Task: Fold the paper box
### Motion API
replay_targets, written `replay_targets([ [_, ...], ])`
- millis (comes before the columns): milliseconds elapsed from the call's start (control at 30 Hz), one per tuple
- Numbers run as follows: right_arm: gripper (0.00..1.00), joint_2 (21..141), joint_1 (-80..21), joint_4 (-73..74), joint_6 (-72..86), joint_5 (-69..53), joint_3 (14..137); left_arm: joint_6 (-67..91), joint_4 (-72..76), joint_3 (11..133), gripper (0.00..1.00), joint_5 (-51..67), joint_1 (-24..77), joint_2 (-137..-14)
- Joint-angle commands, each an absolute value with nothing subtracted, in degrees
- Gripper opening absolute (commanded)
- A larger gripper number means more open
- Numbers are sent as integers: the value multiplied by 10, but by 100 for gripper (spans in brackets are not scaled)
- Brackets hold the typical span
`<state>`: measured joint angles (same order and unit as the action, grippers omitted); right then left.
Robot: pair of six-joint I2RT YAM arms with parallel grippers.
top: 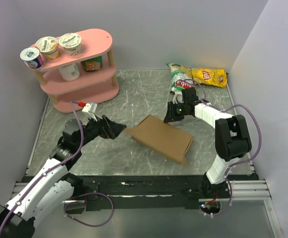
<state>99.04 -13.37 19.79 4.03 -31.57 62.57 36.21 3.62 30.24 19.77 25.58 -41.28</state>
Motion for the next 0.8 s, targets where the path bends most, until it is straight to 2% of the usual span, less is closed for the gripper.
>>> replay_targets([
  [0, 32, 1036, -117, 249, 23, -242, 639, 347, 40, 316, 96, 207, 252, -407],
  [233, 34, 1052, -117, 257, 18, -243, 661, 367, 121, 267, 96, 219, 252, -438],
  [500, 41, 1052, -118, 258, 21, -258, 676, 393, 225, 276, 96, 252, 252, -555],
  [600, 55, 1046, -117, 254, 29, -245, 678, 393, 241, 281, 96, 236, 252, -553],
  [633, 68, 1039, -115, 254, 35, -230, 679, 390, 240, 285, 96, 234, 252, -555],
  [733, 87, 1025, -101, 262, 40, -229, 691, 374, 225, 308, 96, 231, 252, -568],
  [767, 89, 1018, -97, 264, 40, -225, 694, 366, 216, 319, 96, 231, 252, -570],
])
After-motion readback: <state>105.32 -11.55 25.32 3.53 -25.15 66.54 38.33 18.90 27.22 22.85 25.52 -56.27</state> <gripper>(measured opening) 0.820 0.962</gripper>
